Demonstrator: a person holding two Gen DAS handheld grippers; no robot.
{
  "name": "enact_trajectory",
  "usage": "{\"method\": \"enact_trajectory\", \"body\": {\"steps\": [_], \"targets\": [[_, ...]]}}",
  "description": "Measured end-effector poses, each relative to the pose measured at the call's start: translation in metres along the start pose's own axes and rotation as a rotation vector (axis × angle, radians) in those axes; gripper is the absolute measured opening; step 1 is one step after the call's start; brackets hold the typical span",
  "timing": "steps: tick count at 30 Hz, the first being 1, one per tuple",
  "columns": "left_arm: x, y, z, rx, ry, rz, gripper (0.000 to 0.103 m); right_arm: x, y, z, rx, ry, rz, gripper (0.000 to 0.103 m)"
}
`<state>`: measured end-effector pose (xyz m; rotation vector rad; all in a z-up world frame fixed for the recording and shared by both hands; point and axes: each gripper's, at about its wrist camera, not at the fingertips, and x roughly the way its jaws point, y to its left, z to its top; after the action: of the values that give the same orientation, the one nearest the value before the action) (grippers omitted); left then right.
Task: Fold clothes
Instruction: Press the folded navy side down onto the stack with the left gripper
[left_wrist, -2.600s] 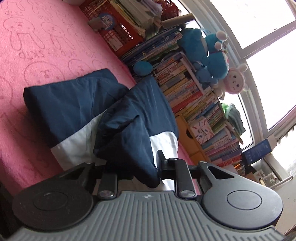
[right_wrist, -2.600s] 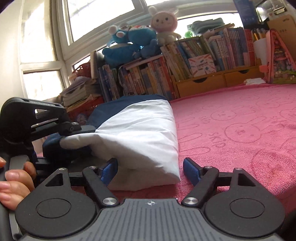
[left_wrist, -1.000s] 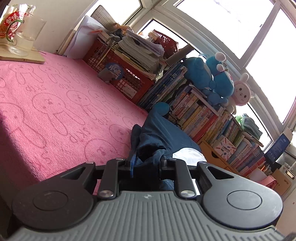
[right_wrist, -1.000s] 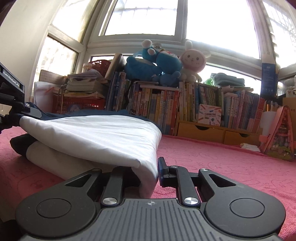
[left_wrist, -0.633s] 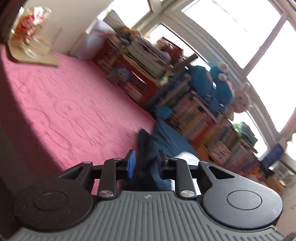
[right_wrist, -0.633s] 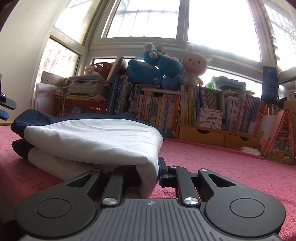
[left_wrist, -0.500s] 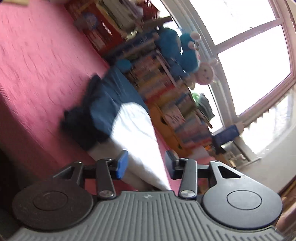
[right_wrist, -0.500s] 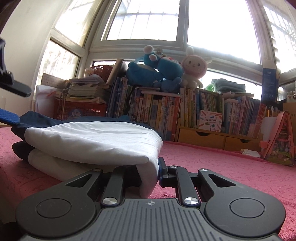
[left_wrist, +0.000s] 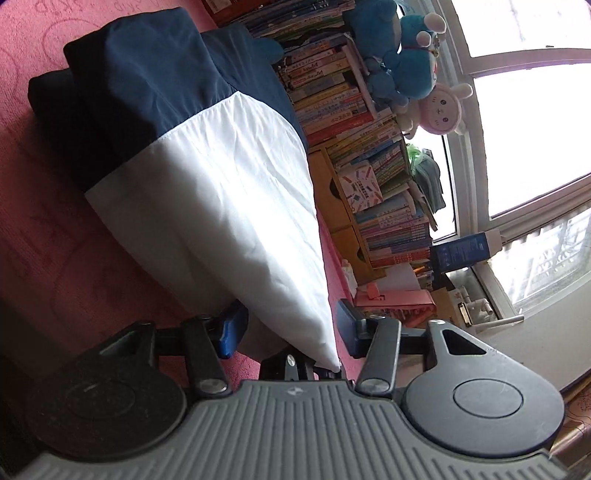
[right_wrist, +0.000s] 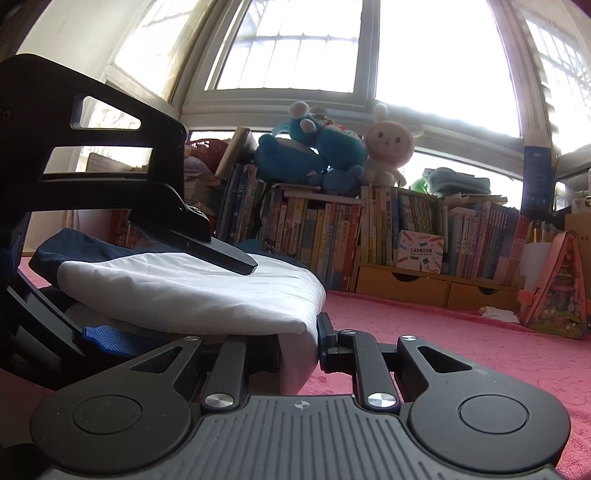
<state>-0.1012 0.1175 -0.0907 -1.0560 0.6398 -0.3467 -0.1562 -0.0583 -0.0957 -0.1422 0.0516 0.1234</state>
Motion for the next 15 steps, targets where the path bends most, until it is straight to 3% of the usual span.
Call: {"method": "enact_trajectory", "body": {"steps": [4,6,7,11,14,15], "targets": [[0.001,-0.004,-0.003,0.044,-0.044,0.043,0.027,0.001,-0.001,-0.001,-0.006,0.002,0.001,0.019],[-0.003,-0.008,-0.005,0.079,-0.087,0.060,0.008,0.002,-0.001,-0.001,-0.007,0.008,-0.003,0.019],[-0.005,-0.010,-0.005,0.100,-0.108,0.070,0.006,0.003,-0.001,-0.001,-0.008,0.012,-0.006,0.019],[-0.004,-0.005,-0.003,0.066,-0.098,0.065,0.007,0.004,-0.001,-0.001,-0.008,0.018,-0.008,0.018],[-0.002,0.001,0.000,0.028,-0.081,0.056,0.028,0.004,-0.001,0.000,0.012,0.017,-0.003,0.018],[-0.002,0.003,0.001,0.015,-0.075,0.053,0.025,0.004,-0.001,0.000,0.016,0.018,-0.004,0.018]]}}
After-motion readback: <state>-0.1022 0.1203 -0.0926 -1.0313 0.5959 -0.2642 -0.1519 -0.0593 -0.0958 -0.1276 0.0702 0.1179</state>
